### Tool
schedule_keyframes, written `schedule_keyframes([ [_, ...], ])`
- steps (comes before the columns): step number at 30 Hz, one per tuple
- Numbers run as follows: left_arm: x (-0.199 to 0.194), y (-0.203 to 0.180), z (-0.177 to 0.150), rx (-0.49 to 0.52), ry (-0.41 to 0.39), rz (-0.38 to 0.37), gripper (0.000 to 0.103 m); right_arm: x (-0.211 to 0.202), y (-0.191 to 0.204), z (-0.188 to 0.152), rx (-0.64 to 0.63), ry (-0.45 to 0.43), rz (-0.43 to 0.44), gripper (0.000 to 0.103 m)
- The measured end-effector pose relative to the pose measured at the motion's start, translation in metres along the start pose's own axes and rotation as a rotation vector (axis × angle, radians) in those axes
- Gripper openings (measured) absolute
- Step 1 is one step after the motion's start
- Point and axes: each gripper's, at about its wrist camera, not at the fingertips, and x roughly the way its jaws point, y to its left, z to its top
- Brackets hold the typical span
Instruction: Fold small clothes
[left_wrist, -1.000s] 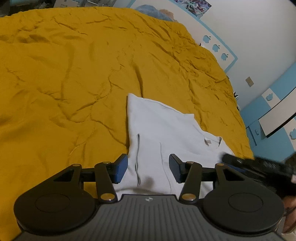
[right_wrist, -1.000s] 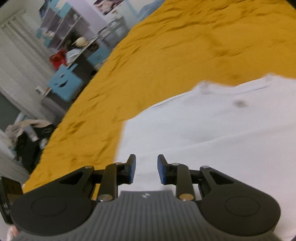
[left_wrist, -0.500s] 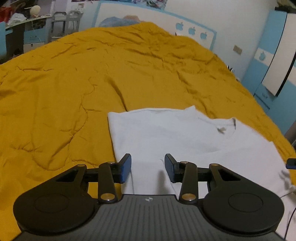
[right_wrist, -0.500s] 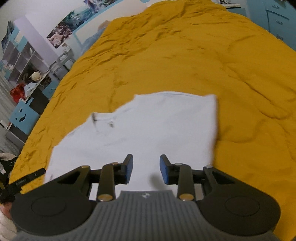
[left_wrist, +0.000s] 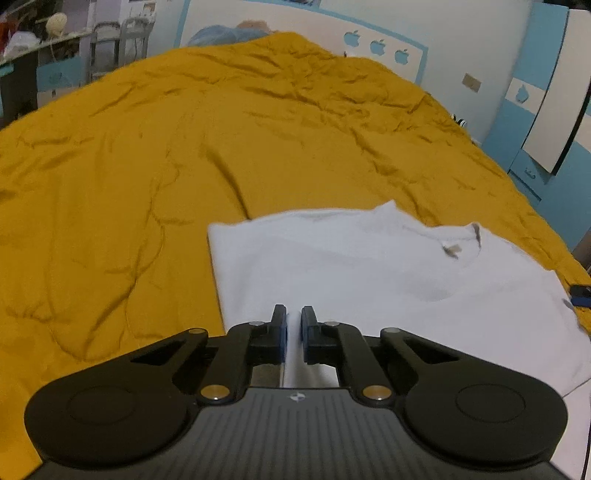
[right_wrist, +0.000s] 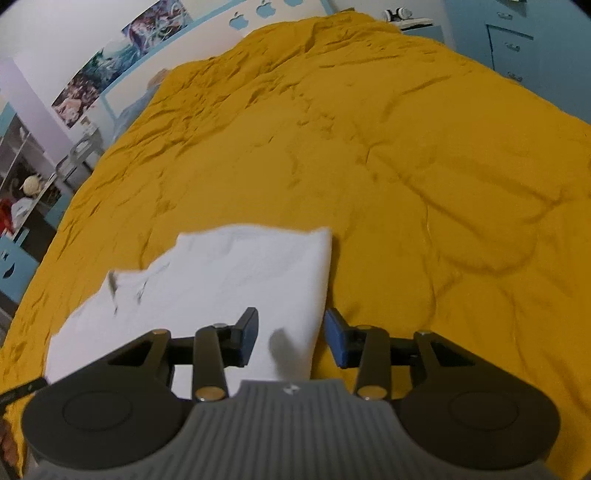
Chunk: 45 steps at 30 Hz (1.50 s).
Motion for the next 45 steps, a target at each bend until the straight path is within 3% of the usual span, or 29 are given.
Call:
schedule_keyframes([
  [4, -0.003, -0.004, 0.010, -0.005, -0.010, -0.007, 0.007, 0.025, -0.001, 0.020, 0.026, 0.013, -0.006, 0.032],
  [5, -0.002, -0.005, 0.011, -0.003, -0.008, -0.002, 0.007, 0.032, -0.001, 0.023, 0.031, 0.024, -0.008, 0.021],
  [6, -0.002, -0.005, 0.012, -0.005, -0.006, 0.005, 0.007, 0.038, -0.002, 0.025, 0.037, 0.036, -0.015, 0.003],
  [9, -0.004, -0.003, 0.016, -0.044, -0.020, -0.009, 0.006, 0.037, 0.000, 0.026, 0.038, 0.022, -0.005, 0.000],
  [14, -0.008, -0.011, 0.033, -0.060, -0.075, -0.048, 0.006, 0.014, 0.001, 0.048, -0.003, -0.065, 0.017, 0.000],
  [20, 0.038, -0.008, 0.027, -0.081, 0.040, 0.025, 0.006, 0.039, -0.014, 0.044, 0.011, 0.022, -0.043, 0.000],
  [22, 0.043, -0.006, 0.025, -0.090, 0.057, 0.040, 0.009, 0.040, -0.021, 0.039, 0.049, 0.026, -0.025, 0.001],
  [24, 0.040, -0.004, 0.027, -0.109, 0.056, 0.045, 0.019, 0.031, -0.023, 0.036, 0.053, 0.003, -0.020, 0.007],
  [25, 0.035, -0.003, 0.027, -0.113, 0.053, 0.042, 0.026, 0.025, -0.021, 0.036, 0.034, -0.009, -0.028, 0.007],
  [29, 0.015, -0.004, 0.024, -0.090, 0.050, 0.031, 0.032, -0.009, -0.009, 0.024, -0.066, -0.015, -0.014, 0.007],
  [31, 0.008, -0.007, 0.017, -0.090, 0.067, 0.018, 0.032, -0.027, 0.000, 0.010, -0.117, 0.008, -0.020, 0.012],
  [33, 0.004, -0.010, 0.011, -0.095, 0.082, 0.015, 0.032, -0.042, 0.004, -0.007, -0.136, 0.030, -0.016, 0.029],
  [37, 0.006, -0.015, -0.004, -0.099, 0.114, 0.002, 0.032, -0.059, -0.002, -0.043, -0.079, 0.084, 0.016, 0.032],
  [39, 0.008, -0.017, -0.009, -0.106, 0.118, -0.003, 0.025, -0.054, -0.006, -0.056, -0.053, 0.107, 0.031, 0.031],
  [40, 0.008, -0.018, -0.010, -0.106, 0.113, -0.001, 0.017, -0.050, -0.007, -0.061, -0.041, 0.116, 0.029, 0.025],
  [41, 0.009, -0.019, -0.010, -0.110, 0.109, -0.002, 0.012, -0.046, -0.006, -0.064, -0.038, 0.121, 0.029, 0.003],
  [42, 0.010, -0.020, -0.009, -0.114, 0.108, -0.005, 0.001, -0.043, -0.004, -0.065, -0.050, 0.123, 0.030, 0.003],
  [45, 0.007, -0.029, -0.004, -0.097, 0.092, 0.000, 0.000, -0.051, 0.004, -0.060, -0.100, 0.071, 0.015, 0.002],
])
